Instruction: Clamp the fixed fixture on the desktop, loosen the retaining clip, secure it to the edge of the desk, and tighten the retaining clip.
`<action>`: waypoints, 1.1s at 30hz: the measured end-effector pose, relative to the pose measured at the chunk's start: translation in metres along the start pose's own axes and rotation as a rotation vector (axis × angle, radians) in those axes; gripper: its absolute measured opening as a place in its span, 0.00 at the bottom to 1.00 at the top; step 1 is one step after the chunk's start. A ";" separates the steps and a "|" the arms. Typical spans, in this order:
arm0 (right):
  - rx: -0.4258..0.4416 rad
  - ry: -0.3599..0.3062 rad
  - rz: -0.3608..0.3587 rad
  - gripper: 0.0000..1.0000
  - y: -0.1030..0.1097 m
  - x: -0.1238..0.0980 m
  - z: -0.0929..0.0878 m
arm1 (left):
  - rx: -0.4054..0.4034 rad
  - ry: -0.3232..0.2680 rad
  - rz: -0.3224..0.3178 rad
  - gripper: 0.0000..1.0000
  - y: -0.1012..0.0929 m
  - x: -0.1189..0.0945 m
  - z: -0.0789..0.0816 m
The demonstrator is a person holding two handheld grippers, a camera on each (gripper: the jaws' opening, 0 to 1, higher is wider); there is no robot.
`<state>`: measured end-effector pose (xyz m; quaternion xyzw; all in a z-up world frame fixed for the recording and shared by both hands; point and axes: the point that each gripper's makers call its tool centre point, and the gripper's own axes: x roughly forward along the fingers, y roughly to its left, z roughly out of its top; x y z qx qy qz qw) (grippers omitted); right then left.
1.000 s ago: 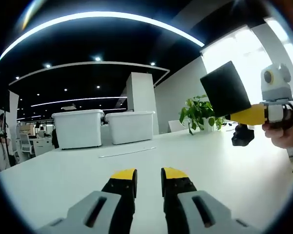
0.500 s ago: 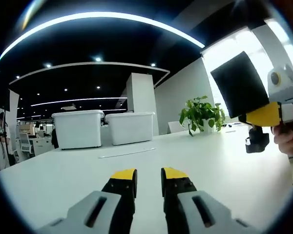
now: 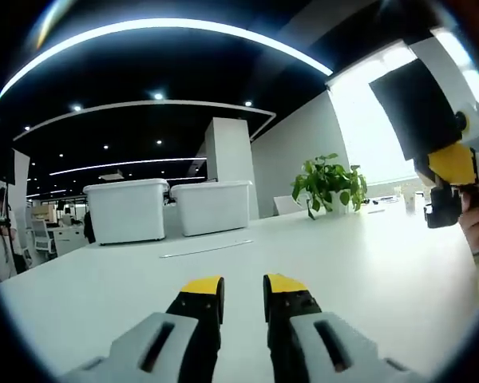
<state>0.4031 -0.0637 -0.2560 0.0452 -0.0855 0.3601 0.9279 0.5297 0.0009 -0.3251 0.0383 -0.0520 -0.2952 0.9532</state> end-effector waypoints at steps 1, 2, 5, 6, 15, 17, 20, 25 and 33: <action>0.000 -0.002 0.001 0.04 0.001 -0.001 0.001 | -0.001 0.000 -0.002 0.20 0.000 0.000 0.000; -0.005 -0.006 0.002 0.04 0.002 -0.002 0.002 | -0.002 0.000 -0.002 0.20 -0.001 0.000 0.000; -0.045 -0.019 -0.002 0.04 0.008 -0.006 0.007 | 0.002 0.004 -0.004 0.20 -0.002 0.001 -0.001; -0.047 -0.021 0.002 0.04 0.010 -0.008 0.008 | 0.004 0.005 -0.005 0.20 -0.002 0.001 -0.001; -0.153 -0.064 0.022 0.05 0.028 -0.013 0.023 | 0.014 0.017 -0.012 0.19 -0.004 0.001 -0.004; -0.159 -0.068 0.026 0.05 0.031 -0.014 0.023 | 0.018 0.020 -0.013 0.19 -0.005 0.001 -0.004; -0.169 -0.062 0.022 0.05 0.032 -0.015 0.021 | 0.021 0.024 -0.013 0.19 -0.005 0.001 -0.005; -0.159 -0.056 0.013 0.05 0.030 -0.020 0.018 | 0.025 0.028 -0.013 0.19 -0.005 0.001 -0.006; -0.112 -0.050 -0.011 0.04 0.025 -0.030 0.012 | 0.028 0.035 -0.032 0.19 -0.009 0.002 -0.007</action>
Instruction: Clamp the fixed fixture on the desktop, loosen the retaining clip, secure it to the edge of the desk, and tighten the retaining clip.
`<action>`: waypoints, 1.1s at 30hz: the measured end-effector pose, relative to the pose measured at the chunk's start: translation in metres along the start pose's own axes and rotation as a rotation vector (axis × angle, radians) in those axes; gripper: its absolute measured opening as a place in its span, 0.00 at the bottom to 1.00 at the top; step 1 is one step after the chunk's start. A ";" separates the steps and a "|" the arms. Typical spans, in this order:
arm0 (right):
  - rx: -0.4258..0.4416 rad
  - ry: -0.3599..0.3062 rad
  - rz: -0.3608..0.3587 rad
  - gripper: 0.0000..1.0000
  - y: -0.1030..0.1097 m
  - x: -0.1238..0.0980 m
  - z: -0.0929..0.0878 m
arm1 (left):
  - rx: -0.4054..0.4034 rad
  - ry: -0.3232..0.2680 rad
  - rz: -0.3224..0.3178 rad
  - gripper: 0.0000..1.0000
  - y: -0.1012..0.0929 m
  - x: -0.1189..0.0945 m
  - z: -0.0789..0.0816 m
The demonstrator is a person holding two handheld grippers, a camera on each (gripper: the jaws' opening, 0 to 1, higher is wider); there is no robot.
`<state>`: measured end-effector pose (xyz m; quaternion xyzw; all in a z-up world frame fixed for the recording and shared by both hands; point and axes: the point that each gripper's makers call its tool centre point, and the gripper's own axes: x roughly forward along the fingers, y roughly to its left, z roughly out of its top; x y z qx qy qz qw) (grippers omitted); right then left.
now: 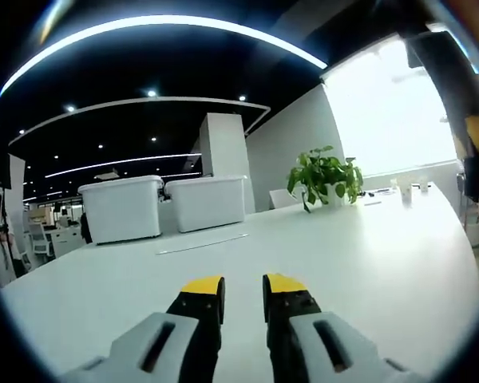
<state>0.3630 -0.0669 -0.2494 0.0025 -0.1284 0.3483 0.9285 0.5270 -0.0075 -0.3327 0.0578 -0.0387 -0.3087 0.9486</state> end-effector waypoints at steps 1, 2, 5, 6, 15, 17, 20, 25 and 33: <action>0.003 0.004 -0.003 0.04 0.000 -0.002 -0.001 | 0.005 0.003 -0.004 0.19 -0.001 0.000 -0.001; 0.004 0.007 -0.004 0.04 0.001 -0.004 -0.003 | 0.007 0.004 -0.008 0.19 -0.002 0.000 -0.001; 0.005 0.014 -0.007 0.04 0.003 -0.009 -0.006 | 0.005 0.001 -0.006 0.19 -0.002 0.000 0.000; 0.011 0.015 -0.007 0.04 0.004 -0.011 -0.007 | 0.001 -0.001 -0.004 0.19 -0.002 -0.001 0.000; 0.084 0.048 -0.035 0.04 0.000 -0.030 -0.021 | 0.000 -0.004 -0.014 0.19 -0.004 -0.002 0.001; 0.085 0.053 -0.040 0.04 -0.001 -0.034 -0.024 | -0.002 -0.007 -0.015 0.19 -0.005 -0.002 0.002; 0.090 0.058 -0.042 0.04 0.000 -0.038 -0.028 | -0.003 -0.010 -0.019 0.19 -0.005 -0.003 0.003; 0.094 0.075 -0.035 0.04 0.009 -0.045 -0.038 | -0.018 -0.019 -0.032 0.19 -0.007 -0.005 0.005; 0.103 0.089 -0.011 0.04 0.019 -0.054 -0.045 | -0.017 -0.020 -0.035 0.19 -0.009 -0.005 0.005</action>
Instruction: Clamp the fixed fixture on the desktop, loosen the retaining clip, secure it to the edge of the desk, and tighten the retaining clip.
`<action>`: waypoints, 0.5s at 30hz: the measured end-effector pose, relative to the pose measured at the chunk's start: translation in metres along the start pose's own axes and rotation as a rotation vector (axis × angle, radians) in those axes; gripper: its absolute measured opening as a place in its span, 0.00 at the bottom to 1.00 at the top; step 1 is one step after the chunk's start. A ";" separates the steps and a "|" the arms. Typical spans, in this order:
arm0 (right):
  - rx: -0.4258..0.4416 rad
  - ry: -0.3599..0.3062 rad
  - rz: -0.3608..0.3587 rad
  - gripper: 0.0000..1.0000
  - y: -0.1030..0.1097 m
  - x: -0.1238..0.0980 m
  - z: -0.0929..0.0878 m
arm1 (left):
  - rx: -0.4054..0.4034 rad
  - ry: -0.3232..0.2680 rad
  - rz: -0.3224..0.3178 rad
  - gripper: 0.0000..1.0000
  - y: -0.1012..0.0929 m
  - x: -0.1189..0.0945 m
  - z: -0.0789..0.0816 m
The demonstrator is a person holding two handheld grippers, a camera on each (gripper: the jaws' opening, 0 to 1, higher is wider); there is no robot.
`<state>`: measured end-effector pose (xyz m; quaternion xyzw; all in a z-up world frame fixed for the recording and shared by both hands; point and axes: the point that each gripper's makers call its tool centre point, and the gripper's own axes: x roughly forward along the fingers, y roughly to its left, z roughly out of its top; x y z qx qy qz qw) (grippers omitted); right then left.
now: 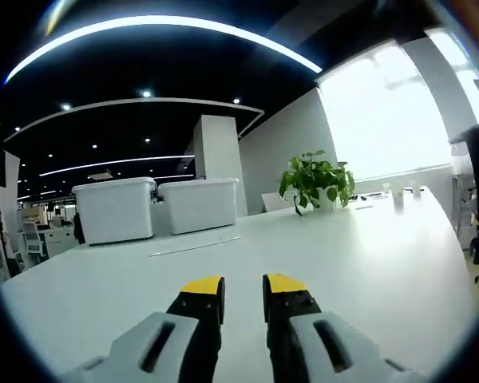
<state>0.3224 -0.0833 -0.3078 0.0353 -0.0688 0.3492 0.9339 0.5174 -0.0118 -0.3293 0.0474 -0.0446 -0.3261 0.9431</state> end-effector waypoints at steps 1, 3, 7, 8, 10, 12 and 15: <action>-0.001 0.001 0.002 0.04 0.001 -0.001 -0.001 | 0.000 0.000 0.000 0.19 0.000 0.000 0.000; -0.004 0.009 0.008 0.04 0.003 -0.002 -0.004 | 0.001 0.001 0.000 0.19 0.000 0.000 0.000; 0.013 0.015 0.020 0.04 0.008 -0.006 -0.012 | 0.001 -0.002 0.004 0.19 0.001 -0.001 0.000; 0.019 0.016 0.020 0.04 0.008 -0.006 -0.013 | -0.001 -0.004 0.006 0.19 0.002 -0.001 0.000; 0.031 0.018 0.022 0.04 0.010 -0.008 -0.017 | -0.005 -0.007 0.010 0.19 0.002 -0.001 0.001; 0.034 0.022 0.022 0.04 0.011 -0.009 -0.021 | -0.006 -0.008 0.010 0.19 0.002 -0.001 0.001; 0.030 0.027 0.028 0.04 0.013 -0.010 -0.024 | -0.004 -0.006 0.009 0.19 0.002 -0.001 0.001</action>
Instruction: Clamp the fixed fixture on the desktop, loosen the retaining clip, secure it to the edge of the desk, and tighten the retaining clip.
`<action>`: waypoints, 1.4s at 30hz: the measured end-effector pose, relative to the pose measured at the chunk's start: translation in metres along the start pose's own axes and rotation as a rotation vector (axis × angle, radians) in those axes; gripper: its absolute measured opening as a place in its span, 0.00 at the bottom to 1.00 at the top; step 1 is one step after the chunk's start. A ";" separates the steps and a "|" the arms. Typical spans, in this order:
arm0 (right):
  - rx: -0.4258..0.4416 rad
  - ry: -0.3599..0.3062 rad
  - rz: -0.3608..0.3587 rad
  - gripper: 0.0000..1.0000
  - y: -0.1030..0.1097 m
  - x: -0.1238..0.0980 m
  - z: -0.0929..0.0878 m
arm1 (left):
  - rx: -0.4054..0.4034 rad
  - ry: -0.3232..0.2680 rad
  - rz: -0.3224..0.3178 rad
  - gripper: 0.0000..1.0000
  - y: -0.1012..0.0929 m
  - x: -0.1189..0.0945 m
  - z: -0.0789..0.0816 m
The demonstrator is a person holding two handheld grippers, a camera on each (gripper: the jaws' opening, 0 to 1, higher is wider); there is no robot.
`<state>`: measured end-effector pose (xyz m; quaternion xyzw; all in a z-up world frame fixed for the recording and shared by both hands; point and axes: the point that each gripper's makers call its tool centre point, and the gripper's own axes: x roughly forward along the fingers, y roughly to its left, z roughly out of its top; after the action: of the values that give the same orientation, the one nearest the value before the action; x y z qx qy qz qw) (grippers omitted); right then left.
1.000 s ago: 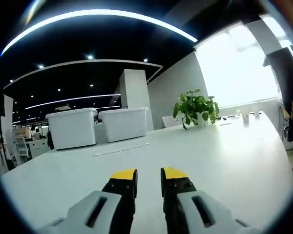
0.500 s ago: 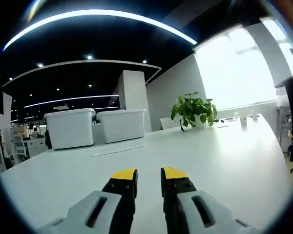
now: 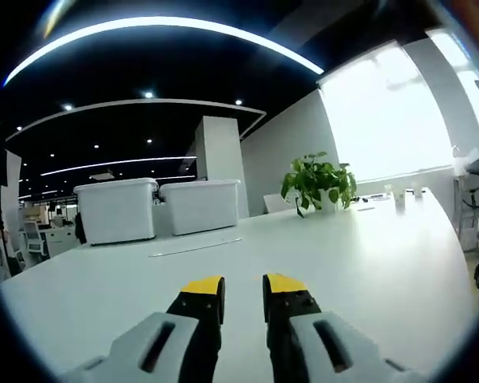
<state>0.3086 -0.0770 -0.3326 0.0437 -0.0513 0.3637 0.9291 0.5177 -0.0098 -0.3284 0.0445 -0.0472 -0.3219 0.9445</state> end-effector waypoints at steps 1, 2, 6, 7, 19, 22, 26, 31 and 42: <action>0.001 0.000 0.002 0.04 0.001 -0.001 -0.001 | -0.001 -0.002 0.002 0.19 0.001 0.000 0.000; 0.000 -0.001 0.003 0.04 0.002 -0.001 -0.002 | -0.002 -0.004 0.006 0.19 0.001 0.000 0.001; 0.022 -0.018 0.018 0.04 0.009 -0.005 -0.007 | -0.012 -0.016 0.019 0.19 0.005 -0.001 0.003; 0.023 -0.019 0.019 0.04 0.010 -0.005 -0.009 | -0.012 -0.017 0.021 0.19 0.005 -0.001 0.004; 0.047 -0.008 0.040 0.04 0.027 -0.006 -0.041 | -0.021 -0.037 0.024 0.19 0.006 -0.001 0.008; 0.064 -0.004 0.047 0.04 0.027 -0.007 -0.046 | -0.015 -0.032 0.019 0.19 0.005 0.000 0.007; 0.100 -0.008 0.048 0.04 0.030 -0.009 -0.056 | -0.016 -0.035 0.021 0.19 0.006 0.000 0.007; 0.127 0.004 0.046 0.04 0.030 -0.011 -0.066 | -0.011 -0.033 0.019 0.19 0.005 0.000 0.007; 0.118 -0.013 0.056 0.04 0.033 -0.009 -0.076 | 0.007 -0.021 0.006 0.19 0.000 0.002 0.004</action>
<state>0.2844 -0.0502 -0.4072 0.0995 -0.0369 0.3915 0.9140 0.5183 -0.0111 -0.3241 0.0444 -0.0582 -0.3194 0.9448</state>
